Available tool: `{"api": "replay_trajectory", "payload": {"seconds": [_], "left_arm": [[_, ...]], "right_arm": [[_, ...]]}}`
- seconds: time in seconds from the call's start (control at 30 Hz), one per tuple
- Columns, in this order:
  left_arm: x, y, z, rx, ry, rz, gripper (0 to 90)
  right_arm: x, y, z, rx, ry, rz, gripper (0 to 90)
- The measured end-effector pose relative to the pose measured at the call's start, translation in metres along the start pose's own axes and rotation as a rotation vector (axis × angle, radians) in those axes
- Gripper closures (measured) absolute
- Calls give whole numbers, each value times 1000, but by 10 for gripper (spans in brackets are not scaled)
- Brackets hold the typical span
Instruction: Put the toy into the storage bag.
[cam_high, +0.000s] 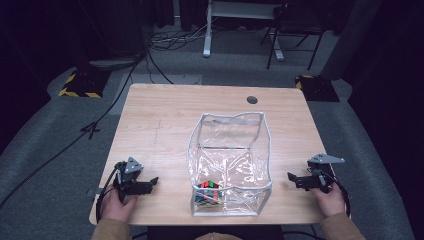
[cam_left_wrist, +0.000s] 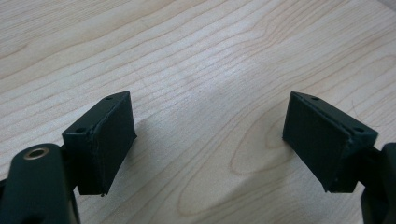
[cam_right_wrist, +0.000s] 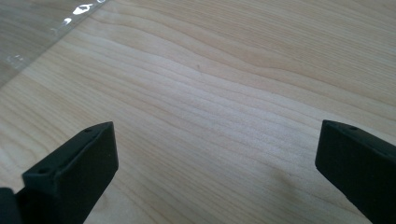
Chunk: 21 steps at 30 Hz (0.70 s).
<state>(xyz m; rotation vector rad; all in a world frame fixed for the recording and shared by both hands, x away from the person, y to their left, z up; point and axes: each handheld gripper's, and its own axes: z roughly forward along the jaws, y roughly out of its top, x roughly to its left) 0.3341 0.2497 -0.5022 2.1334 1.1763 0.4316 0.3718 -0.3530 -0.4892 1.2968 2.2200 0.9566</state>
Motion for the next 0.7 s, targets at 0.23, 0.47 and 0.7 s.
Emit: {"api": "replay_trajectory", "payload": {"seconds": [0.23,0.47,0.7], "left_arm": [[0,0,0,-2,0,-1,171],[-3,-1,0,-1,20,-34,152],[-3,-1,0,0,20,-34,152]], "right_arm": [[5,-8,8,-7,-48,58,0],[7,-9,13,17,-57,46,0],[7,-9,13,17,-57,45,0]]}}
